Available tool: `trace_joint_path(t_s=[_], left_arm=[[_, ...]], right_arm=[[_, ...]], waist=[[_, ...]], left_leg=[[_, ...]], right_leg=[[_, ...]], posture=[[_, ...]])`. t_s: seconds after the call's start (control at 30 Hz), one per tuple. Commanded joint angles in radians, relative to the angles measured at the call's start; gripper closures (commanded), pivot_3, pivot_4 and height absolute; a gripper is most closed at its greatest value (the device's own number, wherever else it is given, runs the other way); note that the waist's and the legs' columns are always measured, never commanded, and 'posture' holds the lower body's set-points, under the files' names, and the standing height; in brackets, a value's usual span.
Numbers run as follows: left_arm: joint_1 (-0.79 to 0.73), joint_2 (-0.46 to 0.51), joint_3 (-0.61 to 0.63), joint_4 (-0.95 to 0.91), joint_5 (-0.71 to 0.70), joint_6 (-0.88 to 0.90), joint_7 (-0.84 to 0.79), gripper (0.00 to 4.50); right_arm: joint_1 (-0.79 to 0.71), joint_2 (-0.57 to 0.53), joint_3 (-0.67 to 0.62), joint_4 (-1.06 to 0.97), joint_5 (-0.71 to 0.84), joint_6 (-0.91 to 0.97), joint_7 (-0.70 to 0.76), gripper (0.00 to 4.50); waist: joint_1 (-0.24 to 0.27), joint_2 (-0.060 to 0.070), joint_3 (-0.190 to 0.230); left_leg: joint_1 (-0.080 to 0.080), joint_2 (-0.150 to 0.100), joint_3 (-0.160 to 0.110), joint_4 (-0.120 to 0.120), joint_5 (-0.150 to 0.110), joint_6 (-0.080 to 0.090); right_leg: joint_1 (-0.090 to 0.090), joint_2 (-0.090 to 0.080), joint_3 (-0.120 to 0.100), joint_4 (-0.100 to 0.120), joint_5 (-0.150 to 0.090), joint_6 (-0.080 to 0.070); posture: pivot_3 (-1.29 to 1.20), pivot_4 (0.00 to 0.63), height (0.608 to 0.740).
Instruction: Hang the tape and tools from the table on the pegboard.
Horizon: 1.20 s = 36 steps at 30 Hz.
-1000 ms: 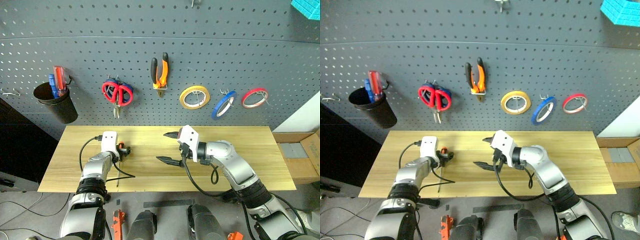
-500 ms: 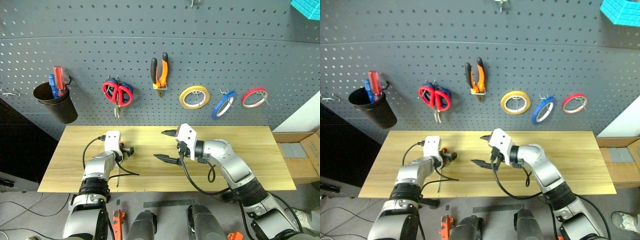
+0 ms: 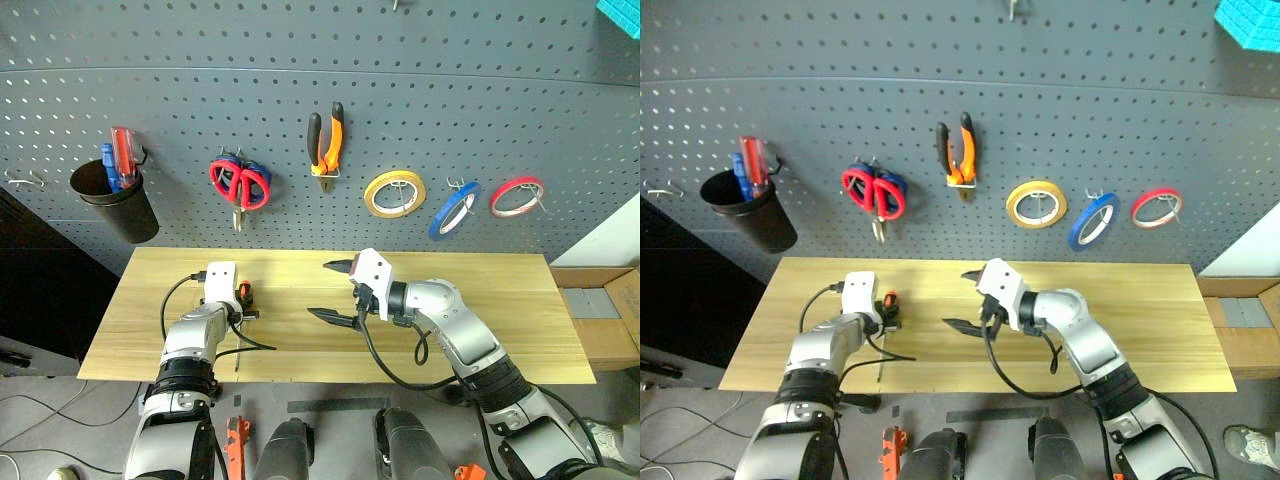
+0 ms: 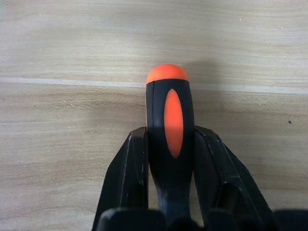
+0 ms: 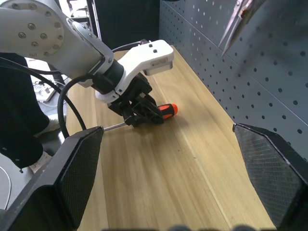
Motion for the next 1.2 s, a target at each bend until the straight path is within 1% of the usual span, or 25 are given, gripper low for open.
trace_joint_path(t_s=[0.03,0.13,0.23,0.3,0.33,0.37,0.4,0.47,0.53,0.6,0.67,0.77,0.83,0.93,1.0,1.07,1.2], left_arm=[[-0.007,0.004,0.006,-0.042,-0.010,-0.003,0.003,3.59],[0.026,0.021,-0.014,-0.116,-0.001,-0.032,-0.023,3.59],[0.127,0.080,-0.088,-0.301,0.058,-0.117,-0.074,3.59],[0.221,0.148,-0.129,-0.457,0.114,-0.188,-0.097,3.59],[0.273,0.178,-0.127,-0.546,0.131,-0.206,-0.098,3.59],[0.313,0.200,-0.117,-0.615,0.149,-0.221,-0.088,3.59],[0.343,0.218,-0.104,-0.667,0.165,-0.234,-0.076,3.59],[0.384,0.266,-0.073,-0.784,0.203,-0.315,-0.064,3.59],[0.390,0.297,-0.039,-0.862,0.232,-0.361,-0.048,3.59],[0.351,0.303,0.008,-0.881,0.239,-0.369,-0.013,3.59],[0.279,0.329,0.059,-0.868,0.268,-0.403,0.032,3.59],[0.121,0.393,0.097,-0.776,0.305,-0.450,0.082,3.59],[0.017,0.409,0.110,-0.677,0.297,-0.458,0.108,3.59],[-0.128,0.420,0.091,-0.507,0.280,-0.511,0.108,3.59],[-0.231,0.415,0.067,-0.372,0.281,-0.570,0.117,3.59],[-0.323,0.394,0.051,-0.235,0.276,-0.627,0.138,3.59],[-0.421,0.360,0.035,-0.049,0.263,-0.716,0.158,3.59]], right_arm=[[-0.015,0.009,-0.019,-0.018,0.010,-0.027,0.003,0.00],[-0.014,0.009,-0.028,-0.024,0.025,-0.021,0.013,0.00],[-0.010,0.010,-0.044,-0.042,0.052,-0.011,0.026,0.00],[-0.005,0.016,-0.067,-0.063,0.089,0.003,0.032,0.00],[0.000,0.020,-0.083,-0.082,0.116,0.015,0.034,0.00],[0.004,0.027,-0.099,-0.098,0.144,0.028,0.038,0.00],[0.008,0.034,-0.114,-0.115,0.174,0.046,0.038,0.00],[0.005,0.058,-0.154,-0.158,0.244,0.093,0.022,0.00],[-0.010,0.084,-0.184,-0.187,0.290,0.129,-0.006,0.00],[-0.033,0.115,-0.202,-0.198,0.310,0.143,-0.036,0.00],[-0.064,0.153,-0.219,-0.209,0.341,0.160,-0.067,0.00],[-0.124,0.206,-0.227,-0.220,0.376,0.167,-0.093,0.00],[-0.160,0.229,-0.219,-0.215,0.375,0.154,-0.104,0.00],[-0.205,0.267,-0.217,-0.194,0.373,0.147,-0.129,0.00],[-0.229,0.289,-0.211,-0.169,0.361,0.137,-0.144,0.00],[-0.245,0.292,-0.186,-0.128,0.301,0.099,-0.163,0.00],[-0.250,0.287,-0.161,-0.079,0.234,0.058,-0.187,0.00]], waist=[[0.000,0.000,-0.001],[0.000,-0.002,-0.003],[-0.005,-0.003,-0.007],[-0.005,-0.004,-0.011],[-0.005,-0.005,-0.015],[-0.004,-0.004,-0.017],[-0.002,-0.003,-0.022],[0.003,-0.004,-0.031],[0.010,-0.005,-0.037],[0.018,-0.004,-0.047],[0.024,-0.005,-0.056],[0.027,-0.007,-0.060],[0.027,-0.007,-0.063],[0.026,-0.003,-0.073],[0.025,-0.004,-0.073],[0.026,-0.005,-0.074],[0.019,-0.005,-0.074]], left_leg=[[0.000,0.000,0.000,0.000,0.000,0.000],[-0.001,0.000,0.000,0.000,0.000,0.000],[-0.001,0.000,0.001,0.000,0.000,-0.001],[-0.001,0.001,0.001,-0.001,0.000,-0.002],[-0.002,0.001,0.001,-0.001,-0.001,-0.002],[-0.003,0.001,0.001,-0.001,-0.001,-0.003],[-0.004,0.002,0.002,-0.001,-0.001,-0.003],[-0.005,0.001,0.002,-0.001,-0.001,-0.003],[-0.005,0.001,0.001,-0.001,-0.001,-0.003],[-0.005,0.001,0.001,-0.001,-0.001,-0.003],[-0.004,0.000,0.001,-0.001,-0.001,-0.003],[-0.001,-0.002,0.001,0.000,-0.001,-0.003],[0.000,-0.001,0.000,0.000,0.001,-0.007],[0.002,-0.001,0.000,0.000,0.002,-0.007],[0.002,-0.001,0.000,0.000,0.002,-0.007],[0.001,-0.001,0.000,0.000,0.002,-0.007],[0.001,-0.002,0.000,0.001,0.002,-0.007]], right_leg=[[0.000,0.000,0.000,0.000,0.000,0.000],[0.000,0.000,0.000,0.000,0.000,0.000],[-0.001,0.000,0.001,0.000,0.000,0.000],[-0.003,0.000,0.001,0.000,0.000,0.000],[-0.004,0.000,0.002,0.000,0.000,0.000],[-0.005,0.000,0.002,0.000,0.000,0.000],[-0.006,0.000,0.003,0.000,0.000,0.000],[-0.006,0.000,0.003,-0.001,0.000,0.000],[-0.006,0.000,0.002,0.000,0.000,0.000],[-0.005,0.000,0.001,0.000,0.001,0.000],[-0.005,0.001,0.001,0.000,0.001,0.000],[-0.002,0.004,0.000,0.001,0.004,-0.002],[-0.001,0.006,-0.002,0.001,0.005,-0.004],[-0.001,0.007,-0.002,0.002,0.005,-0.004],[0.000,0.007,-0.001,0.002,0.005,-0.004],[0.000,0.008,-0.002,0.003,0.005,-0.004],[0.000,0.008,-0.001,0.002,0.005,-0.004]], posture=[[0.00,0.158,0.740],[-0.01,0.152,0.740],[-0.01,0.134,0.740],[-0.01,0.120,0.740],[-0.01,0.120,0.740],[0.00,0.107,0.740],[0.00,0.103,0.740],[0.01,0.096,0.740],[0.02,0.089,0.740],[0.03,0.081,0.740],[0.04,0.078,0.740],[0.04,0.075,0.740],[0.04,0.076,0.740],[0.03,0.084,0.740],[0.02,0.090,0.740],[0.01,0.095,0.740],[-0.01,0.105,0.740]])
